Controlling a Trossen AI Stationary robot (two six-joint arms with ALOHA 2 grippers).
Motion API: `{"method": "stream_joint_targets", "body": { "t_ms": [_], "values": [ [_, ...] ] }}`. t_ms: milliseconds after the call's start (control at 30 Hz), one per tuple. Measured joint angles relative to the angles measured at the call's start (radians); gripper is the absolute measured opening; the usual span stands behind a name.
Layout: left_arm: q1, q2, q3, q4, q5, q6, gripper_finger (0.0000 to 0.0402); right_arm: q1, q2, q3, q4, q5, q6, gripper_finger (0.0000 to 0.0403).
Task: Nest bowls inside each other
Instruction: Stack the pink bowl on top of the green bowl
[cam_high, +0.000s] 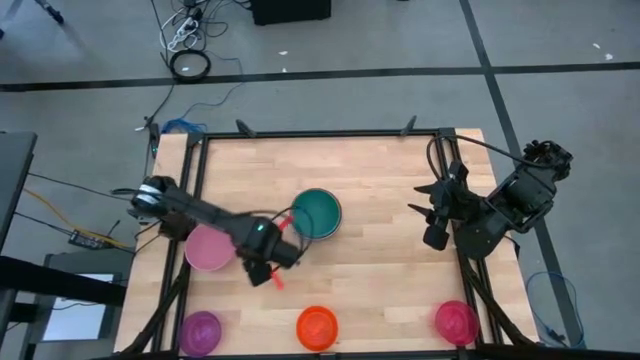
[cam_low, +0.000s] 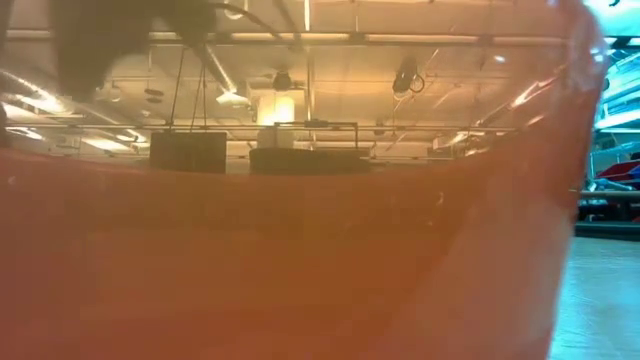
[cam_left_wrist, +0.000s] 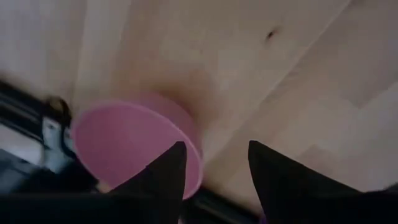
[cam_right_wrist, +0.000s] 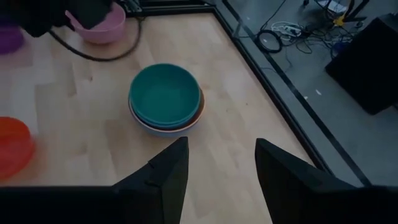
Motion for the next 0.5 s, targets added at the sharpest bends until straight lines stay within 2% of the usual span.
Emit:
{"method": "stream_joint_targets", "body": {
  "t_ms": [100,233,500],
  "values": [
    [-0.066,-0.059,-0.096,0.011,0.023,-0.135,0.0182,0.000,0.000,0.000,0.000,0.010,-0.001,0.0171],
    [-0.135,-0.107,-0.165,0.036,0.028,-0.281,0.0182,-0.005,0.000,0.000,0.000,0.027,-0.001,0.0171],
    [-0.198,-0.123,-0.266,0.182,0.024,-0.402,0.0182,-0.007,0.000,0.000,0.000,0.038,-0.002,0.0171]
  ]
}}
